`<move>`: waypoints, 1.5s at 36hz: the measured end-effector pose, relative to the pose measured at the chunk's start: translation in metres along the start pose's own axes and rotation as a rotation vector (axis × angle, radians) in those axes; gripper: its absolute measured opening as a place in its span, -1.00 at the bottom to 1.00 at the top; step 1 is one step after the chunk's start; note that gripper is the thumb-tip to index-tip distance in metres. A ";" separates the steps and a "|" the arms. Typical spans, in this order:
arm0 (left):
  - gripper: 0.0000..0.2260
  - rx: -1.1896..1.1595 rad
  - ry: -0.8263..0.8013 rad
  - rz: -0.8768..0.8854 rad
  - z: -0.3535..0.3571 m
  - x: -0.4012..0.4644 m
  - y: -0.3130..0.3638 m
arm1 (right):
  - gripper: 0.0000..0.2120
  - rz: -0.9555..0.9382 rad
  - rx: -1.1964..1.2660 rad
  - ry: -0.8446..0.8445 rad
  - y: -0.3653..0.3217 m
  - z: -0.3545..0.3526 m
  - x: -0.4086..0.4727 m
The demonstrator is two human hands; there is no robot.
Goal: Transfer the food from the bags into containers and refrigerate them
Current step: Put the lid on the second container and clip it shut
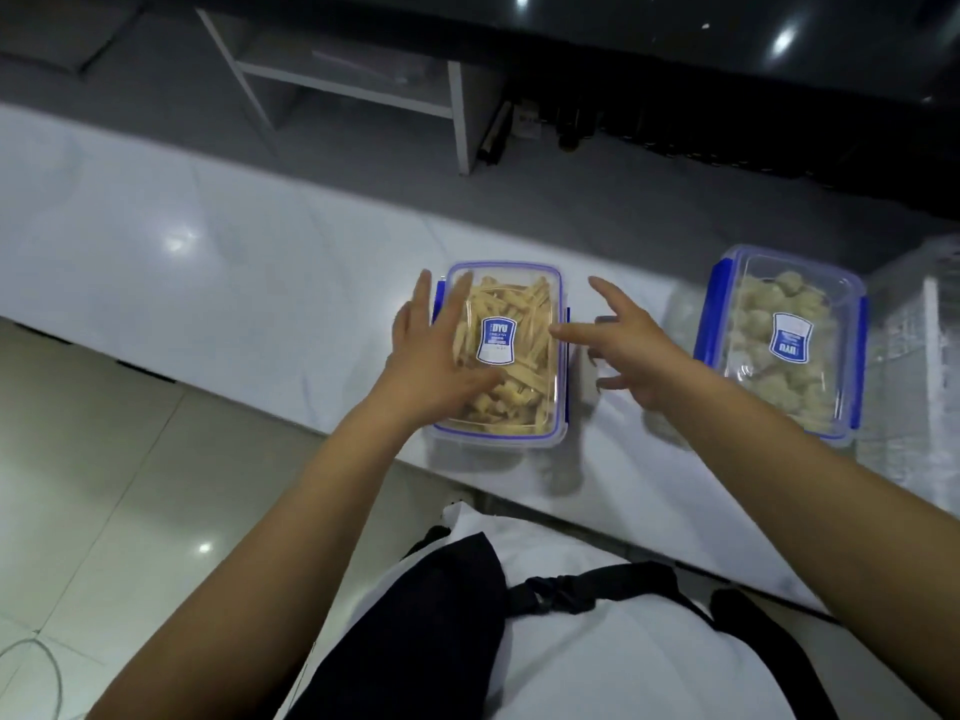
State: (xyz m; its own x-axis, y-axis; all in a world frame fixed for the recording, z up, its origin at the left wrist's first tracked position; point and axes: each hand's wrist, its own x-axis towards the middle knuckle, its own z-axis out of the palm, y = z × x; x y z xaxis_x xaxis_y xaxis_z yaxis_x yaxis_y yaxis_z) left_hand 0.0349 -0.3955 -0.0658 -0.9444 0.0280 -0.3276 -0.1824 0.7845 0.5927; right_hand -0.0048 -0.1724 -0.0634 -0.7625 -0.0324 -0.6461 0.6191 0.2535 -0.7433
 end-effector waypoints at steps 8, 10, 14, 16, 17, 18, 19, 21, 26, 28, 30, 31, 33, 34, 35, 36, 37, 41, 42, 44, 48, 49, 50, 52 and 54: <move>-0.19 0.388 -0.155 0.124 0.028 -0.002 0.001 | -0.20 0.185 0.037 -0.100 -0.002 0.008 0.012; -0.20 0.400 -0.171 0.145 0.028 -0.001 -0.004 | -0.23 0.186 0.026 -0.075 -0.002 0.009 0.011; -0.21 0.353 -0.202 0.175 0.029 -0.002 -0.009 | -0.32 0.153 0.005 0.043 -0.003 0.013 0.003; -0.22 0.333 -0.201 0.181 0.029 -0.002 -0.010 | -0.47 0.117 0.011 0.080 -0.005 0.015 0.000; -0.22 0.327 -0.198 0.182 0.029 -0.002 -0.010 | -0.53 0.104 0.006 0.089 -0.006 0.016 -0.002; -0.22 0.322 -0.197 0.183 0.029 -0.003 -0.010 | -0.57 0.096 -0.002 0.095 -0.006 0.017 -0.003; -0.22 0.318 -0.195 0.184 0.029 -0.003 -0.010 | -0.60 0.092 -0.007 0.103 -0.007 0.018 -0.004; -0.22 0.322 -0.186 0.188 0.030 -0.003 -0.009 | -0.63 0.082 -0.021 0.125 -0.008 0.021 -0.005; -0.23 0.353 -0.185 0.193 0.030 0.001 -0.008 | -0.57 0.041 -0.097 0.205 -0.006 0.029 -0.004; -0.22 0.340 -0.175 0.200 0.031 0.002 -0.007 | -0.52 0.046 -0.089 0.211 -0.005 0.030 -0.005; -0.21 0.309 -0.149 0.219 0.030 0.002 -0.008 | -0.49 0.050 -0.073 0.215 -0.005 0.030 -0.007; -0.20 0.275 -0.137 0.239 0.029 0.001 -0.010 | -0.49 0.046 -0.055 0.217 -0.005 0.030 -0.008; -0.15 0.121 -0.121 0.278 0.022 0.000 -0.017 | -0.51 0.028 -0.024 0.216 -0.003 0.031 -0.011; -0.12 0.001 -0.111 0.281 0.017 0.000 -0.021 | -0.52 0.017 -0.021 0.213 -0.001 0.032 -0.014; -0.10 -0.118 -0.098 0.267 0.012 -0.001 -0.027 | -0.53 0.005 -0.011 0.211 0.002 0.034 -0.016; -0.10 -0.219 -0.082 0.239 0.006 -0.002 -0.032 | -0.54 -0.001 0.012 0.212 0.005 0.036 -0.019; -0.11 -0.304 -0.069 0.192 0.002 -0.003 -0.036 | -0.57 -0.001 0.047 0.218 0.007 0.037 -0.022; -0.27 -0.745 -0.161 -0.110 -0.010 -0.006 -0.048 | -0.78 0.020 0.224 0.206 0.019 0.041 -0.035; -0.33 -0.832 -0.225 -0.161 -0.011 -0.006 -0.050 | -0.80 0.027 0.278 0.199 0.022 0.041 -0.039; -0.44 -0.920 -0.286 -0.203 -0.010 -0.005 -0.054 | -0.75 0.036 0.359 0.189 0.029 0.041 -0.043; -0.44 -0.940 -0.287 -0.195 -0.009 0.000 -0.047 | -0.68 -0.041 0.349 0.214 0.036 0.044 -0.049; -0.43 -0.935 -0.304 -0.185 -0.009 0.002 -0.042 | -0.69 -0.084 0.322 0.219 0.035 0.044 -0.050; -0.42 -0.927 -0.322 -0.174 -0.009 0.006 -0.038 | -0.70 -0.129 0.295 0.220 0.034 0.043 -0.050; -0.41 -0.900 -0.353 -0.144 -0.006 0.015 -0.028 | -0.74 -0.202 0.269 0.213 0.028 0.038 -0.049; -0.40 -0.867 -0.373 -0.113 -0.002 0.028 -0.017 | -0.80 -0.247 0.236 0.233 0.023 0.030 -0.045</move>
State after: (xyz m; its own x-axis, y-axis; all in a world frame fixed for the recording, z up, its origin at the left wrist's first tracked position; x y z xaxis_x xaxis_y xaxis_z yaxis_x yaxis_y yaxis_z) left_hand 0.0111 -0.4098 -0.0836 -0.7878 0.2942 -0.5412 -0.5483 0.0656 0.8337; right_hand 0.0491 -0.1940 -0.0562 -0.8990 0.1624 -0.4068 0.4174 0.0365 -0.9080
